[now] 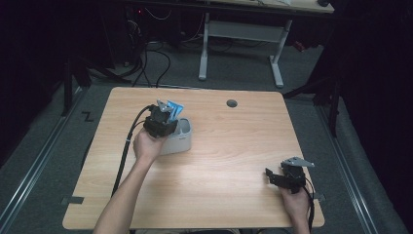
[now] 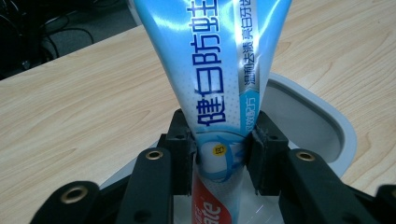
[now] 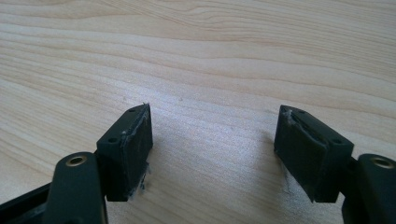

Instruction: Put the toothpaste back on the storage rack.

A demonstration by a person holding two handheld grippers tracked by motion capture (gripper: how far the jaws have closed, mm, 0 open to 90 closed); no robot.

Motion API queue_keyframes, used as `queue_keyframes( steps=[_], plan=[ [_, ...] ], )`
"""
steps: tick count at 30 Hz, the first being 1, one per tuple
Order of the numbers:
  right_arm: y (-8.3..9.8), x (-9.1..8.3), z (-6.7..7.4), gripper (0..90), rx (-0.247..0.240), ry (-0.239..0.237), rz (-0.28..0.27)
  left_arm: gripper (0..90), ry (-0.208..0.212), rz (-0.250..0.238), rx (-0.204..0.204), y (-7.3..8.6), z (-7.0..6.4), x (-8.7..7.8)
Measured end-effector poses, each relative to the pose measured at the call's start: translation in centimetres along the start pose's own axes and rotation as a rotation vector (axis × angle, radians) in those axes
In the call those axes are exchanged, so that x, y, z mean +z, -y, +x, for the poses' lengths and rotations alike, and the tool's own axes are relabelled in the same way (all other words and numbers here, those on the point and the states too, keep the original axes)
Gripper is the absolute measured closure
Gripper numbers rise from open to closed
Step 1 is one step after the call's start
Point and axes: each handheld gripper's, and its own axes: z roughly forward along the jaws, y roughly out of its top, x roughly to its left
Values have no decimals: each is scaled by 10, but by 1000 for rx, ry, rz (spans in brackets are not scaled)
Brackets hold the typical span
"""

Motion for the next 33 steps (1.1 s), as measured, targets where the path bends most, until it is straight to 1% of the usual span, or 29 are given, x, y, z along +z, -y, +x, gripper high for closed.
queue_keyframes(
  steps=[4,7,10,13,17,19,23,26,31,33],
  plan=[
    [0,0,0,279,0,0,0,648,8,-3,1,0,-1,0],
    [0,0,0,279,0,0,0,634,28,-6,-14,-1,1,-2],
    [0,0,0,279,0,0,0,624,25,-3,-14,0,2,-5],
    [0,0,0,279,0,0,0,586,24,-7,-6,0,1,-8],
    [0,0,0,279,2,1,1,529,43,-22,-14,-1,2,-14],
    [0,0,0,279,1,2,1,508,44,-31,-12,0,1,-17],
    [0,0,0,279,1,2,1,477,52,-50,-24,3,2,-22],
    [0,0,0,279,2,2,1,468,50,-58,-33,6,4,-26],
    [0,0,0,279,3,2,1,459,48,-92,-55,8,8,-34],
    [0,0,0,279,2,2,1,457,45,-95,-55,9,10,-37]
  ],
)
